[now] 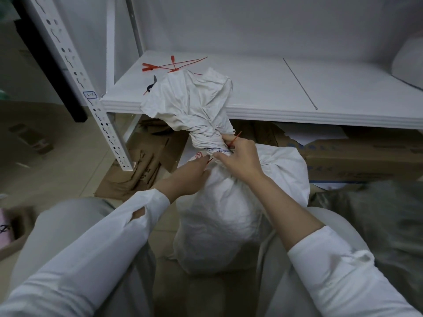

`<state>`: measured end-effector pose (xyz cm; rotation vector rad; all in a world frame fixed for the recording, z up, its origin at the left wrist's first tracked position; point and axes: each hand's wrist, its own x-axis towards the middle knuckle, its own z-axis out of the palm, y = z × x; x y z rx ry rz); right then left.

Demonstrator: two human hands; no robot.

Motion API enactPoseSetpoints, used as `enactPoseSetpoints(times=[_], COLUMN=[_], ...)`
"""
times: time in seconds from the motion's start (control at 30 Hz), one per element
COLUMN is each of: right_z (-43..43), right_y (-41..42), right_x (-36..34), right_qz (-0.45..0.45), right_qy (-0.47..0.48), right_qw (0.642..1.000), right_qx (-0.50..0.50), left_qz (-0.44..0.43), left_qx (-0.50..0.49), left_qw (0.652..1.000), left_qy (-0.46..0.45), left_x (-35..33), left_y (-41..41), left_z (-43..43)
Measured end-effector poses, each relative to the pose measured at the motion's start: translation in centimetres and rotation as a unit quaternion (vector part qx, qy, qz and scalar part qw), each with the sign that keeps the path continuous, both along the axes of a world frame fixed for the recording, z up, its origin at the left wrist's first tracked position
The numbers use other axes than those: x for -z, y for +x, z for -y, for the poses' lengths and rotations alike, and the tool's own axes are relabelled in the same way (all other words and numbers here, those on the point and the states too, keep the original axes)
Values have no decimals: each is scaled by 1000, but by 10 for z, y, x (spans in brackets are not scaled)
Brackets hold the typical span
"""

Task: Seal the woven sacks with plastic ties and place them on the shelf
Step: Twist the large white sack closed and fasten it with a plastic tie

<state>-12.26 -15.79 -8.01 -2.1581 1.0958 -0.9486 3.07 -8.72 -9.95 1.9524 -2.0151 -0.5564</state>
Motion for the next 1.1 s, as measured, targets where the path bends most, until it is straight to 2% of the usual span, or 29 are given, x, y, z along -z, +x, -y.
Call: enactPoseSetpoints(times=[0.1,0.2,0.43,0.67,0.9,0.97,1.1], right_z=[-1,-3,-1,-2,2,3,3], right_y=[-1,-3,-3,-2,-2,-2,-2], right_x=[1,0,3,4,6,6,7], right_qz=[7,19,-3,-42,-29,-26,-31], right_qy=[-3,-11,-18,-55,-46,-48,-40], right_qw=[1000,1000,1000,997,998,999,999], right_qx=[-6,-14,-21,-16,-4,-2,0], left_qz=[18,18,-110,-251,-293,-274,-147], left_qx=[9,-24,-96,-92,-55,-29,34], left_qw=[999,999,989,962,955,961,980], left_qy=[-26,-24,22,47,6,-29,-127], left_x=[-5,-10,-17,-22,-28,-27,-21], left_y=[-2,-2,5,8,0,-4,-14], left_z=[3,3,-1,-6,-14,-18,-24])
